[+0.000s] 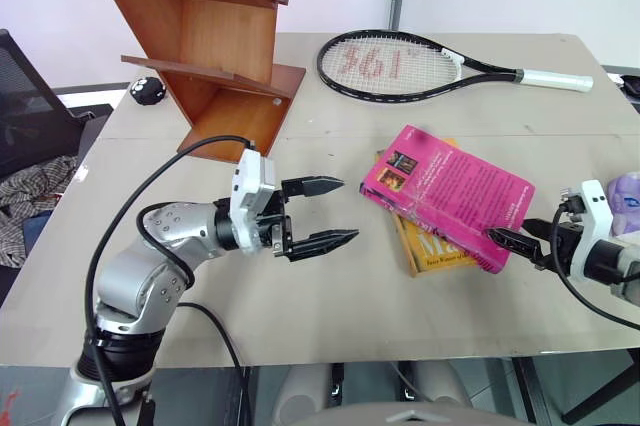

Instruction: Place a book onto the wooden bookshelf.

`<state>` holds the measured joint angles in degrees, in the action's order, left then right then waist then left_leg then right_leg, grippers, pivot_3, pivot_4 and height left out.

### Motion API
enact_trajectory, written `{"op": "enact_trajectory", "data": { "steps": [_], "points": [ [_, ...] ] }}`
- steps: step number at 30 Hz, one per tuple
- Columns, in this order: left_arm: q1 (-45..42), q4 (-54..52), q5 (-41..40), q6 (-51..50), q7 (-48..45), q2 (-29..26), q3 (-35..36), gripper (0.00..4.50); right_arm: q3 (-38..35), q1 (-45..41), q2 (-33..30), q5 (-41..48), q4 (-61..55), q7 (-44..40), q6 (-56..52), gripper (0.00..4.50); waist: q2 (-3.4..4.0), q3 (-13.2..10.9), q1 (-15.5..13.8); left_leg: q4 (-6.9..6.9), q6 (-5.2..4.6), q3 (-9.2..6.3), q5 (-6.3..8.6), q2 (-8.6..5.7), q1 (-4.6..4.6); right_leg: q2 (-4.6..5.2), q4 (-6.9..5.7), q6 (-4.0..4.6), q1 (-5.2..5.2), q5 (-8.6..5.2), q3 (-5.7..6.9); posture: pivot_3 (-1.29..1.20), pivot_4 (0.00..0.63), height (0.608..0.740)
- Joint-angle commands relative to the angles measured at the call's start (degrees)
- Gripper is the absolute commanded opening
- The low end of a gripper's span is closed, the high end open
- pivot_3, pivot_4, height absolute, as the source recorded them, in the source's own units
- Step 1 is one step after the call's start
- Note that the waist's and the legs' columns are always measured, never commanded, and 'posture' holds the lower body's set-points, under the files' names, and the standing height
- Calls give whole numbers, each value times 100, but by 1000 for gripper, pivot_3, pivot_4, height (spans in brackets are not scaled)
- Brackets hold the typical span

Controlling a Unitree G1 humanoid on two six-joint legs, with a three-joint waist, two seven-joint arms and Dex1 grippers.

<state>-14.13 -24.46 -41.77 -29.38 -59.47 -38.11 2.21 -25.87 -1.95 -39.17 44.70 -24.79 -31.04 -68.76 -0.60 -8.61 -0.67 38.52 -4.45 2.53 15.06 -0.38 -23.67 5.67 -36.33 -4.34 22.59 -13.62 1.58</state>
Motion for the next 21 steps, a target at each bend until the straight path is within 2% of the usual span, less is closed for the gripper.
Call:
{"op": "enact_trajectory", "data": {
  "steps": [1, 4, 8, 9, 11, 12, 21],
  "points": [
    [-129, -234, -52, 8, 67, -42, 78, 4500, 152, 79, -48, -51, 107, -15, 72, 4228, -4, 3, 1, 0, -1, 0, 0, 0, 1, 0, -1, 0, 0, 0, -1, 0, 150, 740],
    [-137, -243, -50, 0, 92, -48, 77, 4500, 163, 73, -49, -15, 131, -15, 119, 3416, -8, 5, 2, 1, -1, 1, 0, 0, 3, 0, -4, 0, 0, 0, -3, 0, 150, 740],
    [-149, -277, -58, -13, 150, -44, 70, 4500, 155, 106, -91, 13, 132, -47, 172, 1554, -13, 8, 1, 1, 0, 0, 0, 2, 4, -1, -6, 0, -1, 0, -2, 0, 150, 740],
    [-153, -277, -56, -12, 159, -40, 66, 4500, 135, 116, -112, 37, 124, -69, 184, 1234, -14, 9, -2, 1, 0, 0, 0, 2, 4, -1, -6, 0, -1, 0, -3, 0, 150, 740],
    [-154, -284, -54, -15, 176, -30, 57, 4500, 65, 123, -167, 100, 103, -114, 208, 284, -15, 9, -3, 1, 1, 0, 0, 2, 4, 0, -6, 1, -2, 0, -3, 0, 150, 740],
    [-152, -287, -56, -18, 177, -29, 55, 4500, 24, 116, -190, 144, 85, -133, 209, 28, -15, 9, -2, 1, 1, 0, 0, 2, 4, 0, -6, 1, -2, 0, -3, 0, 150, 740],
    [-173, -264, -75, -20, 183, -9, 30, 4500, -225, 80, -346, 477, -14, -78, 167, 28, -14, 8, -11, 1, 1, 0, 0, 2, 0, 1, -3, 1, -1, 0, -2, 0, 150, 740]
  ]
}}
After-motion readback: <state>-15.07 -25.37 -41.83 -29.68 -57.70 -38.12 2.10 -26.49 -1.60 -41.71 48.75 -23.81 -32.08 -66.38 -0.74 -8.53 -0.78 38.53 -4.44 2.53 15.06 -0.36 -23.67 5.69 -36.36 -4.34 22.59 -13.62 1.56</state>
